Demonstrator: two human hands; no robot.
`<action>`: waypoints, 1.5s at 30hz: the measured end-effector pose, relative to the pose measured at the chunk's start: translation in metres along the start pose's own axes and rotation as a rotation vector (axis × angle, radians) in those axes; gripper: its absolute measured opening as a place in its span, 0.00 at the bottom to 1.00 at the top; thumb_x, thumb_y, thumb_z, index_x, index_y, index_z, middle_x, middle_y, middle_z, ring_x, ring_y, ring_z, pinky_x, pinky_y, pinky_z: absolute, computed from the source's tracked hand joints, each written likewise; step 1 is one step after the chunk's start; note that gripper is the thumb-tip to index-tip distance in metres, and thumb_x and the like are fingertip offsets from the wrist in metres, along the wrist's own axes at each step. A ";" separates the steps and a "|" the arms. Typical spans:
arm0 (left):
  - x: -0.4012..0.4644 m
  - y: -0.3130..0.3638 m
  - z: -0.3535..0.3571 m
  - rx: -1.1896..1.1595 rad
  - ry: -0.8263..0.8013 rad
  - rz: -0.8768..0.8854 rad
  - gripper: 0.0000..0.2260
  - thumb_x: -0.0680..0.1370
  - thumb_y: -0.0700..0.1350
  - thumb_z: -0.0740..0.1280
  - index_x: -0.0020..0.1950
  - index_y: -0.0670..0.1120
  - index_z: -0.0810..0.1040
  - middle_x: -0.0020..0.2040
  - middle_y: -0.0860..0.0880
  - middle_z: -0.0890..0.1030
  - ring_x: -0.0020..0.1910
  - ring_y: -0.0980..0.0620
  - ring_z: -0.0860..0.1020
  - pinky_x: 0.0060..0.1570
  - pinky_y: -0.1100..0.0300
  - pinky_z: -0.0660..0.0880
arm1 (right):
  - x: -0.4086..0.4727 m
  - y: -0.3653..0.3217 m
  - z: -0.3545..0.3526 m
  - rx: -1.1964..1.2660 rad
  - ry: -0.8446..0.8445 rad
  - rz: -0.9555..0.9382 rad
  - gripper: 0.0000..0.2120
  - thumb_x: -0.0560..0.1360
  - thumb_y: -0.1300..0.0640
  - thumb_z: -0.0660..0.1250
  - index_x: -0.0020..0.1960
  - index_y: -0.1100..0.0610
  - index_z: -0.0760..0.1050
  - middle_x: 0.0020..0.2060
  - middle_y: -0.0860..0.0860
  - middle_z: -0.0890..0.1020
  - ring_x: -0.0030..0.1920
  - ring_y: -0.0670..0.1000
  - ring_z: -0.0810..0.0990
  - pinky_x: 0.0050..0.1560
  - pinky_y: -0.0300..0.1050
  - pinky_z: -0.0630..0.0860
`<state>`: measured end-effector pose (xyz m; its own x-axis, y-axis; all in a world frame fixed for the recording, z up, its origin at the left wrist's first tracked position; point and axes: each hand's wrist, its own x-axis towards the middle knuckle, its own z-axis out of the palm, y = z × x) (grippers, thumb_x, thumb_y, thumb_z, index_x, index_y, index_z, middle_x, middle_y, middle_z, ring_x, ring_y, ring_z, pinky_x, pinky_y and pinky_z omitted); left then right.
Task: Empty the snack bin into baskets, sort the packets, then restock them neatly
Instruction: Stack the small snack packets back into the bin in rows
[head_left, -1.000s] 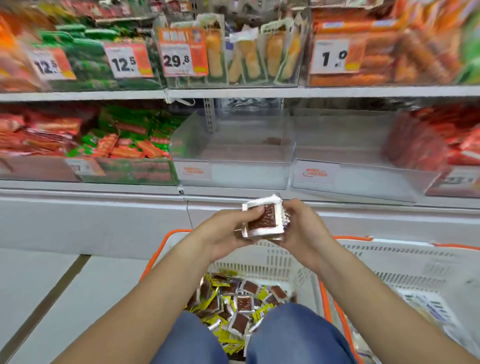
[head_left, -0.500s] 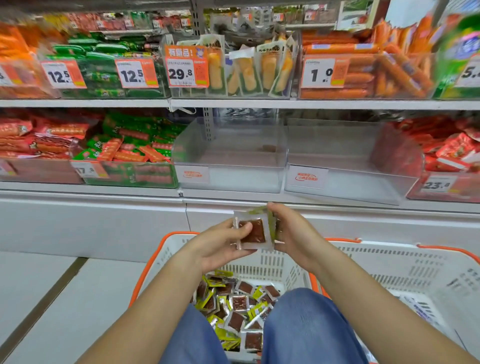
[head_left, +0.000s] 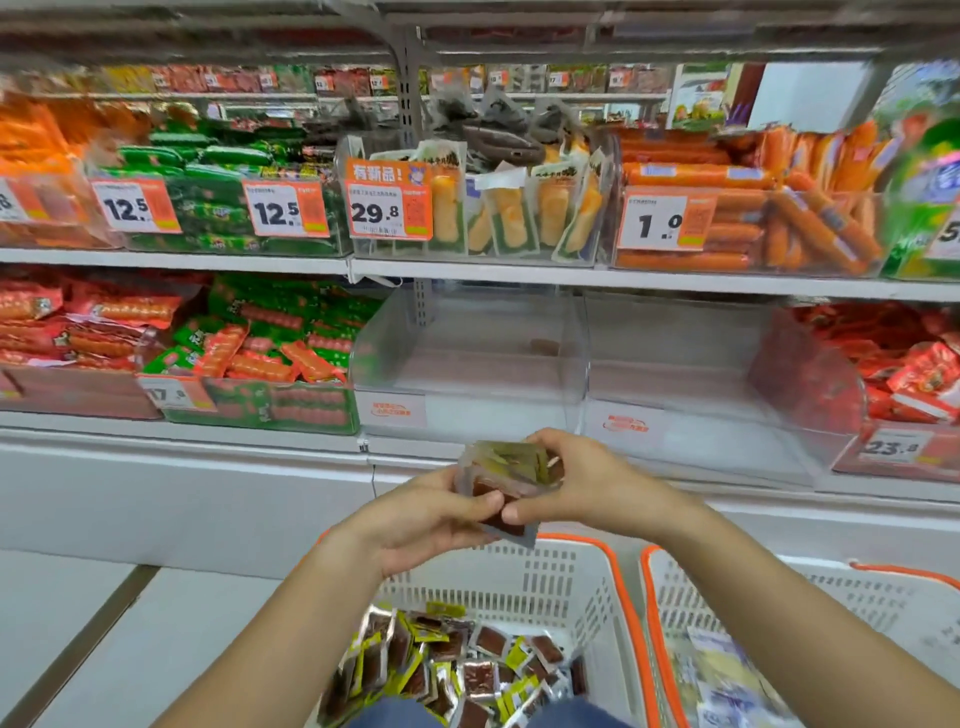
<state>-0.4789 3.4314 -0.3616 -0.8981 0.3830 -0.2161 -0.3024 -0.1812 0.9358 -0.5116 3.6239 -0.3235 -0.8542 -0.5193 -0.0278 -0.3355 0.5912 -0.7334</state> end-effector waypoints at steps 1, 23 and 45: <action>0.004 0.009 -0.005 0.054 -0.015 -0.019 0.17 0.72 0.39 0.71 0.60 0.39 0.77 0.53 0.42 0.82 0.54 0.46 0.81 0.57 0.55 0.77 | 0.009 -0.005 -0.007 -0.109 -0.049 0.005 0.28 0.64 0.45 0.78 0.59 0.49 0.71 0.47 0.43 0.79 0.49 0.46 0.79 0.47 0.39 0.74; 0.122 0.061 -0.153 1.594 0.625 0.083 0.09 0.77 0.48 0.67 0.56 0.50 0.78 0.53 0.47 0.82 0.54 0.44 0.77 0.46 0.56 0.69 | 0.184 0.041 -0.023 -0.453 -0.020 -0.069 0.28 0.63 0.39 0.76 0.54 0.45 0.65 0.49 0.46 0.78 0.48 0.50 0.76 0.50 0.48 0.75; 0.096 0.051 -0.192 1.149 0.853 0.394 0.27 0.82 0.52 0.57 0.78 0.47 0.54 0.77 0.49 0.58 0.76 0.52 0.57 0.70 0.62 0.54 | 0.343 0.025 0.040 -0.471 -0.052 0.116 0.30 0.66 0.45 0.76 0.59 0.57 0.68 0.54 0.53 0.77 0.49 0.54 0.75 0.48 0.48 0.76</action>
<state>-0.6423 3.2850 -0.3879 -0.8951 -0.2278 0.3833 0.0453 0.8088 0.5864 -0.7969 3.4355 -0.3783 -0.8797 -0.4562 -0.1344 -0.3925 0.8560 -0.3365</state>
